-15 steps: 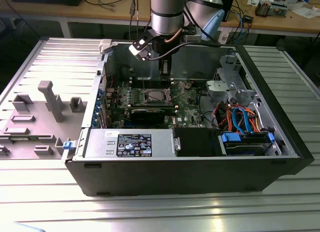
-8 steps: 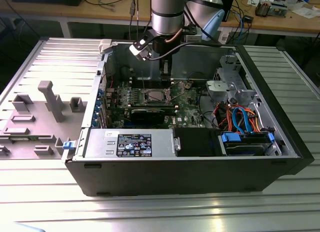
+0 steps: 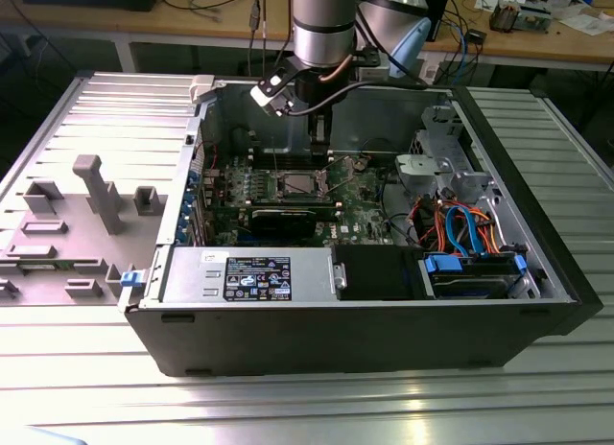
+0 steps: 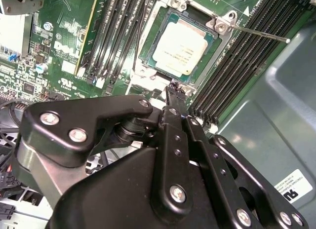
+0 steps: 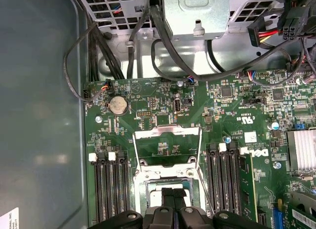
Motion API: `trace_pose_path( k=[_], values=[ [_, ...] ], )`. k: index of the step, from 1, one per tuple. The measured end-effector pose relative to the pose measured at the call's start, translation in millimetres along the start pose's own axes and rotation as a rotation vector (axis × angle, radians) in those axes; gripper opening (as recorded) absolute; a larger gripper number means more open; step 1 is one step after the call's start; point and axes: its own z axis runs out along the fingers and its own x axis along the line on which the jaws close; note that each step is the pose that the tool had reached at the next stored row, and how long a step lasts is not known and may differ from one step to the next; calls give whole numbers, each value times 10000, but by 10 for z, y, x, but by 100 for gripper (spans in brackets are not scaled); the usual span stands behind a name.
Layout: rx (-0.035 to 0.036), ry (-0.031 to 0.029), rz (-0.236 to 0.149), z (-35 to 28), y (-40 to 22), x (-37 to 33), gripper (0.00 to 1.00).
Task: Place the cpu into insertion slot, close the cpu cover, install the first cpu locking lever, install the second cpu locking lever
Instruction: 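Close the cpu cover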
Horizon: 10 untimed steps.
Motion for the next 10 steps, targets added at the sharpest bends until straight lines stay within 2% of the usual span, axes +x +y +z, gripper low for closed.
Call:
trace_pose_path(
  k=[10],
  values=[
    [0, 0, 0, 1, 16, 1, 11]
  ],
)
